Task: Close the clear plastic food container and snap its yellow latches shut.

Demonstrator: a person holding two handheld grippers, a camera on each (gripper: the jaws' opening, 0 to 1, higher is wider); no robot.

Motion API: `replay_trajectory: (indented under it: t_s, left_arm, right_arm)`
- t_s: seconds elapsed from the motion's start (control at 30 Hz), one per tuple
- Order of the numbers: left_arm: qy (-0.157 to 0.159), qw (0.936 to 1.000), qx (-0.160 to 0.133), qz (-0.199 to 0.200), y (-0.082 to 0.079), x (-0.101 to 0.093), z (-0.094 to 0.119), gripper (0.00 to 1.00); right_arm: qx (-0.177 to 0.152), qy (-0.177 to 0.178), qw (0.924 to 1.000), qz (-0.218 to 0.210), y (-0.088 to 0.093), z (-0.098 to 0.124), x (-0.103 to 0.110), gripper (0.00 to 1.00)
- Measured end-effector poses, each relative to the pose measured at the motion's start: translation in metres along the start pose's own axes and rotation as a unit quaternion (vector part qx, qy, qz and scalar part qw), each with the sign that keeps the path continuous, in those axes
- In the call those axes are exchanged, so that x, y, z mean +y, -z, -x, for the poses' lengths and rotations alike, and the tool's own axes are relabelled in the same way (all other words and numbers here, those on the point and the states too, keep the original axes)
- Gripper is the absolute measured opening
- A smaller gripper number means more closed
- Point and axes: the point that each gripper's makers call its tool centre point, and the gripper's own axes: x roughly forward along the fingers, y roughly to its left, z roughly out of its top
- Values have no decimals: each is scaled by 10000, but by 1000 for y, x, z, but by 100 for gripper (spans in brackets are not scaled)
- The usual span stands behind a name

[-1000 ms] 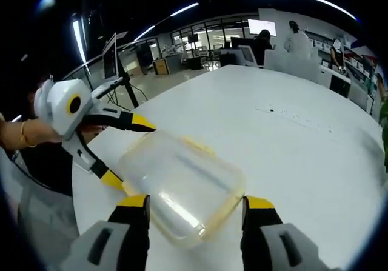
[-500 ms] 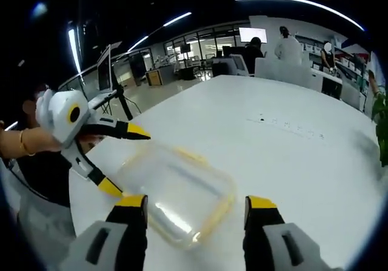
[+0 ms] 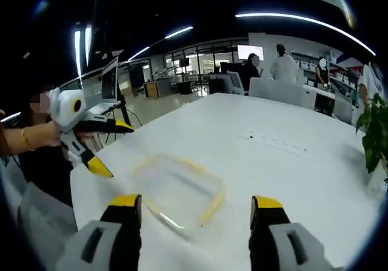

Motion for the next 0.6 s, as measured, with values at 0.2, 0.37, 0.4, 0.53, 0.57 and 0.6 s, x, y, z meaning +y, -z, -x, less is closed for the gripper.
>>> replay_trajectory:
  t_s: [0.2, 0.37, 0.4, 0.53, 0.57, 0.6]
  left_arm:
    - [-30, 9967, -554, 592, -6, -13, 26, 88]
    - [-692, 9887, -1129, 700, -8, -4, 52, 99]
    - [-743, 9864, -1207, 836, -7, -3, 56, 99]
    - [-782, 9822, -1324, 1077, 3, -7, 70, 97]
    - [-825, 9829, -1249, 1075, 8, -9, 72, 97]
    - [-850, 9832, -1205, 1077, 12, -10, 74, 97]
  right_arm:
    - [-151, 68, 9998, -82, 5, 21, 8, 74]
    - [-396, 211, 9986, -280, 5, 37, 12, 75]
    - [-459, 256, 9981, -328, 5, 41, 14, 75]
    - [-639, 295, 9962, -510, 8, 50, 22, 77]
    - [-684, 284, 9958, -542, 10, 54, 26, 79]
    - [-717, 280, 9955, -549, 12, 56, 30, 80]
